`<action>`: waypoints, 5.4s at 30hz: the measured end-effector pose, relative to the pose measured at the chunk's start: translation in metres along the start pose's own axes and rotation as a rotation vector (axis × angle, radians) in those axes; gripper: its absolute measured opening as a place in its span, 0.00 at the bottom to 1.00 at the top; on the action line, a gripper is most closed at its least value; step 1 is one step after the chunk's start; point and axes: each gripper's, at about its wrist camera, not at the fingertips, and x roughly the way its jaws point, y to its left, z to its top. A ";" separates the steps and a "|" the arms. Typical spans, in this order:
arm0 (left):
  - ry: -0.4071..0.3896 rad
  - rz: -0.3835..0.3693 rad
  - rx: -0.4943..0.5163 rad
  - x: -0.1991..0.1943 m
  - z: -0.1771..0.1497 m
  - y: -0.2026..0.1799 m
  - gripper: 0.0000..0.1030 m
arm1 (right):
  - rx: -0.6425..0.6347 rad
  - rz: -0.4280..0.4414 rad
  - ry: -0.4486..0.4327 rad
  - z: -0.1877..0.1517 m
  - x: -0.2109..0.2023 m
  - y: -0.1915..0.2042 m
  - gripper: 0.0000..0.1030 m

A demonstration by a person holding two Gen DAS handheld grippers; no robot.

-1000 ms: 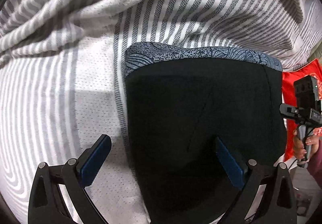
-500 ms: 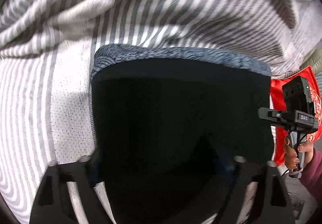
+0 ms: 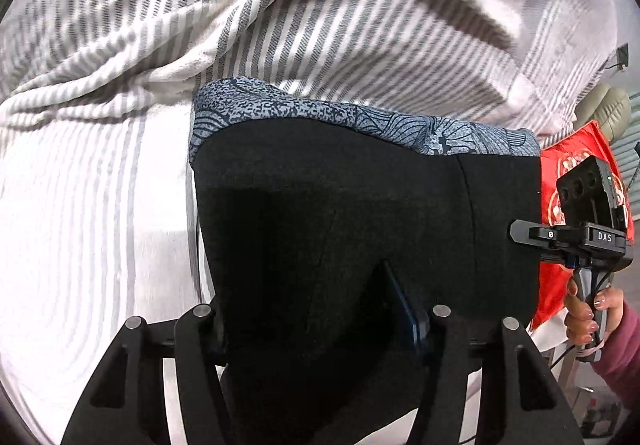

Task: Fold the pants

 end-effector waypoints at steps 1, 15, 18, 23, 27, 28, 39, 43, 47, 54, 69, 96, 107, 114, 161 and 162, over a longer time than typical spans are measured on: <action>-0.003 0.006 -0.002 -0.003 -0.006 -0.003 0.60 | -0.005 0.000 0.003 -0.005 -0.002 0.002 0.47; 0.052 0.008 -0.001 -0.005 -0.092 0.004 0.60 | 0.044 -0.042 -0.006 -0.100 -0.004 -0.017 0.47; 0.054 0.015 0.004 0.001 -0.098 0.005 0.60 | 0.051 -0.064 -0.016 -0.113 0.004 -0.023 0.47; 0.043 0.021 -0.001 0.017 -0.106 0.007 0.60 | 0.033 -0.100 -0.036 -0.128 0.010 -0.033 0.47; 0.022 0.069 0.016 0.026 -0.106 0.005 0.75 | 0.042 -0.121 -0.056 -0.131 0.010 -0.041 0.52; 0.013 0.112 0.013 0.026 -0.105 0.005 0.83 | 0.046 -0.133 -0.058 -0.132 0.011 -0.042 0.54; -0.027 0.340 0.065 -0.018 -0.113 0.003 0.84 | 0.027 -0.408 -0.140 -0.155 -0.021 -0.013 0.66; -0.056 0.357 0.125 -0.038 -0.113 -0.018 0.84 | 0.022 -0.387 -0.209 -0.161 -0.039 0.007 0.35; -0.053 0.351 0.158 -0.037 -0.107 -0.042 0.84 | -0.036 -0.388 -0.236 -0.160 -0.036 0.031 0.32; 0.008 0.397 0.114 0.009 -0.109 -0.044 0.84 | -0.073 -0.474 -0.183 -0.154 -0.001 0.026 0.32; 0.045 0.402 0.141 0.038 -0.106 -0.044 0.99 | -0.034 -0.448 -0.167 -0.150 0.016 0.000 0.37; 0.065 0.369 0.116 0.029 -0.108 -0.042 0.99 | -0.008 -0.523 -0.170 -0.163 0.024 0.029 0.77; 0.110 0.390 0.250 -0.020 -0.146 -0.065 0.99 | 0.061 -0.596 -0.128 -0.217 0.002 0.036 0.80; 0.095 0.417 0.247 -0.059 -0.157 -0.078 0.99 | 0.048 -0.627 -0.128 -0.231 -0.006 0.056 0.82; 0.124 0.406 0.179 -0.089 -0.175 -0.078 0.99 | -0.037 -0.719 -0.111 -0.247 0.000 0.113 0.85; 0.122 0.408 0.181 -0.089 -0.175 -0.079 0.99 | -0.036 -0.719 -0.111 -0.247 0.000 0.113 0.85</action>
